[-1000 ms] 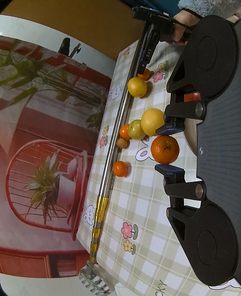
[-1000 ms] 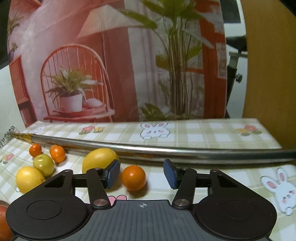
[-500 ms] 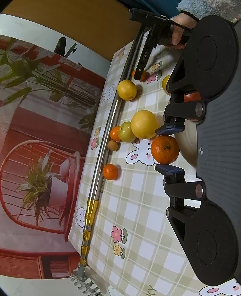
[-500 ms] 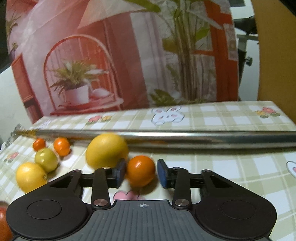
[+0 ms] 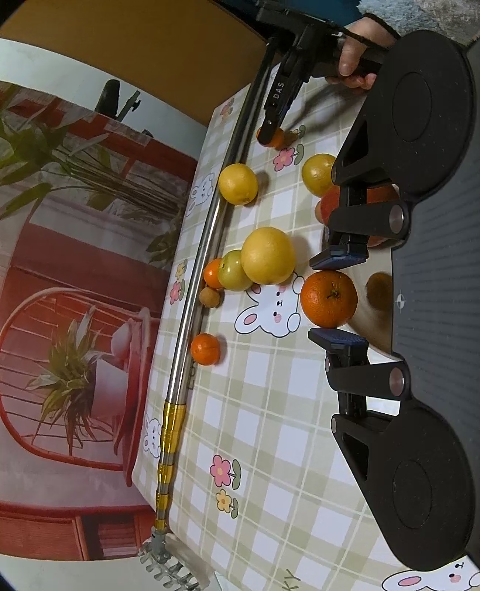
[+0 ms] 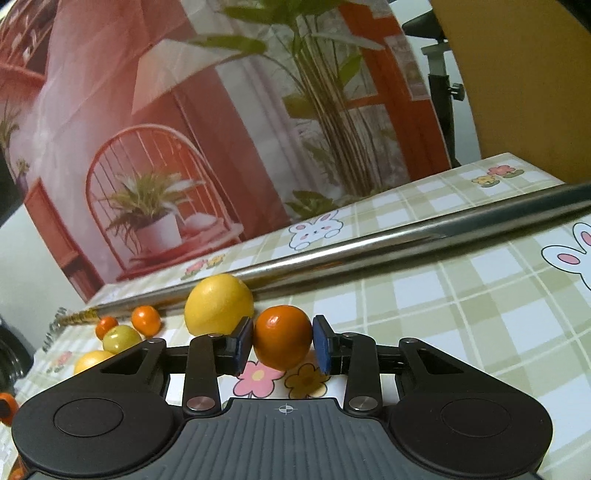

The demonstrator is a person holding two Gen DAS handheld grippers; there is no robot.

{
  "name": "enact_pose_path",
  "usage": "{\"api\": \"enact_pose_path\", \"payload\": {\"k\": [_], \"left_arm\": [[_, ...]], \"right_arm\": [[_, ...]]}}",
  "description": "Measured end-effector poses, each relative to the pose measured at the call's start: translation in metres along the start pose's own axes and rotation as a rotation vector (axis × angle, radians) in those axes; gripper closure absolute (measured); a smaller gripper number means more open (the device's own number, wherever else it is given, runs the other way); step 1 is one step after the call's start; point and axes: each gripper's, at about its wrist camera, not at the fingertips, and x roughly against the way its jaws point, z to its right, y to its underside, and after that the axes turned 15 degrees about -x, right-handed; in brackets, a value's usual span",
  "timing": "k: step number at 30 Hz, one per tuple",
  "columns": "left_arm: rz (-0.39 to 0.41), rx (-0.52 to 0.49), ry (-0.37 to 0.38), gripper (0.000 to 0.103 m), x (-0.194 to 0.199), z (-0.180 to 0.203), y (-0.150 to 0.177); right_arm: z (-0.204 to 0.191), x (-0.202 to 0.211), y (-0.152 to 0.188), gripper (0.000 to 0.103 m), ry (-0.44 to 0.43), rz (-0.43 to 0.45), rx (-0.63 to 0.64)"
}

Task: Organize fruits
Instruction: 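Lower the tangerine onto the plate and open the left gripper while the right carries its tangerine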

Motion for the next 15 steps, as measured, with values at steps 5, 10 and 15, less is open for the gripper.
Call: {"api": "enact_pose_path", "payload": {"k": [5, 10, 15], "left_arm": [[-0.014, -0.008, 0.008, 0.067, -0.001, 0.002, 0.003], [-0.032, -0.048, 0.019, 0.067, -0.011, 0.009, 0.003], [-0.04, -0.123, 0.033, 0.067, -0.025, 0.019, -0.002]], "right_arm": [[-0.003, -0.003, 0.001, 0.071, 0.007, -0.018, 0.021], [0.0, -0.001, 0.0, 0.071, -0.006, -0.009, 0.0], [0.0, 0.0, 0.001, 0.071, -0.009, -0.012, 0.0]]}}
